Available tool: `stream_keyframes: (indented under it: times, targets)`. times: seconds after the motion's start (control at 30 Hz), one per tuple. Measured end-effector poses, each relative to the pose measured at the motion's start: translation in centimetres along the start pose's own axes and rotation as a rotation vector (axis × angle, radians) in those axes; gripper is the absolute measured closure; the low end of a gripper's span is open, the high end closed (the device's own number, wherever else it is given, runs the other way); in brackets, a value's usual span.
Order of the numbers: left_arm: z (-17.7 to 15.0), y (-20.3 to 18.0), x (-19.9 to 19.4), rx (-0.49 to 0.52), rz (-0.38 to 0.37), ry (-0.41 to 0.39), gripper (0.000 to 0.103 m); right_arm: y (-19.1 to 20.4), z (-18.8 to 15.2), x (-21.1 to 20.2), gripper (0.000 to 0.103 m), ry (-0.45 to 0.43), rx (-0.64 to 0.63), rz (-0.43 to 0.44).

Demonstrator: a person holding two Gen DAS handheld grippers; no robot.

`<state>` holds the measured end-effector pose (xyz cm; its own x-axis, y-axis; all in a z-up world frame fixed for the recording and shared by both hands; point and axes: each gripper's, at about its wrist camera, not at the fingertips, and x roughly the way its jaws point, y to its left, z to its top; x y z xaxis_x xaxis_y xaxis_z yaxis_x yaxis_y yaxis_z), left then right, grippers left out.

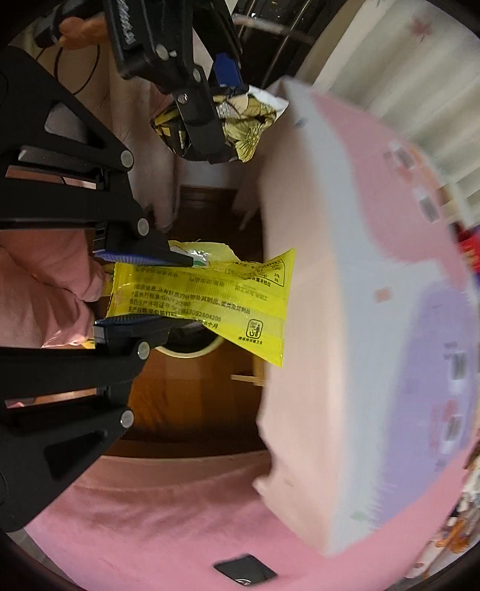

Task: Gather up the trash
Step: 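Lower both tools over the bin and open them to drop the items, then raise both tools back toward the table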

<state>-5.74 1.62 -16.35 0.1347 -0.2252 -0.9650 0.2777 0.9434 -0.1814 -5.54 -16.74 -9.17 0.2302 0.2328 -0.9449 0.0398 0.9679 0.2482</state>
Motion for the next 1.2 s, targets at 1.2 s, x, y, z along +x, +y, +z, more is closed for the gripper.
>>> stream_keyframes:
  times: [1.2]
  targets:
    - [-1.9,3.4,12.2,-0.05,0.071,0.045,0.012,-4.8,-3.7,17.1,0.049,0.175,0.128,-0.041]
